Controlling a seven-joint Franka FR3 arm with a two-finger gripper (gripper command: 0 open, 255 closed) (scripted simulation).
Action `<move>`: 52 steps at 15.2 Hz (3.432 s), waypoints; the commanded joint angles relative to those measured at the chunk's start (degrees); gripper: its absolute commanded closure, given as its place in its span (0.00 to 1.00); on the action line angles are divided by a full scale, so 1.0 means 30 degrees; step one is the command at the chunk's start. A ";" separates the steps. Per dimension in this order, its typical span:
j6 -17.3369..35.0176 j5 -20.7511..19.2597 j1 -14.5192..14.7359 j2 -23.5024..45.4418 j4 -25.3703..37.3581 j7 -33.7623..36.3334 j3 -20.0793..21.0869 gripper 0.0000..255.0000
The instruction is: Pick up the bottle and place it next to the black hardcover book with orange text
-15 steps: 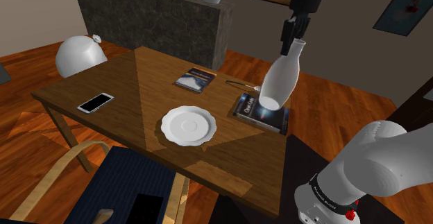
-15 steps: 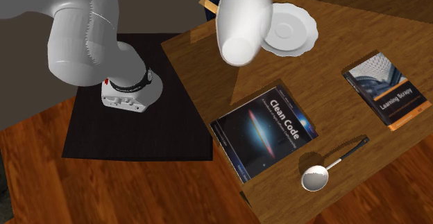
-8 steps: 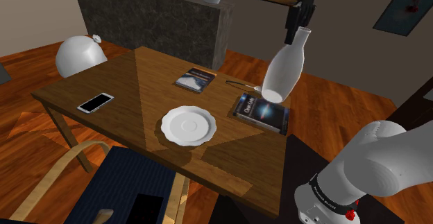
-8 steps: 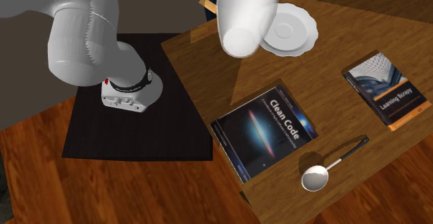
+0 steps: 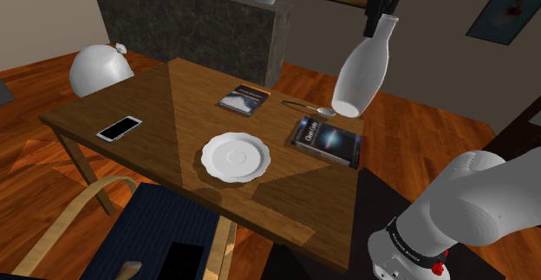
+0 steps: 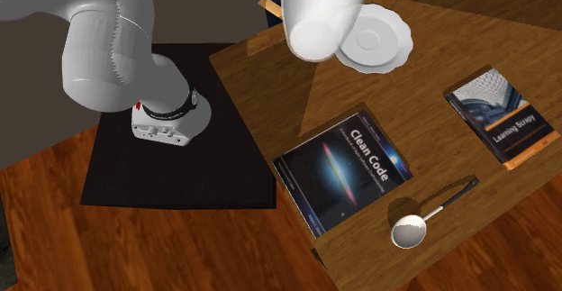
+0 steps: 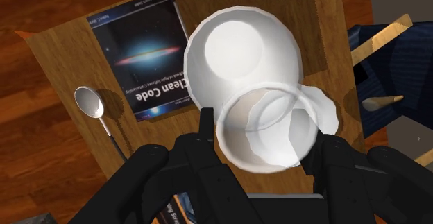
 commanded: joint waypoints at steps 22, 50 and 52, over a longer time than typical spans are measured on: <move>0.3746 -0.0042 -0.0702 0.7821 0.4131 -0.2505 -0.1832 1.00; 0.7805 0.1849 -0.2698 2.0638 1.2793 -0.4903 -0.2556 1.00; 0.8331 0.1850 -0.2668 2.0617 1.2244 -0.4904 -0.2551 1.00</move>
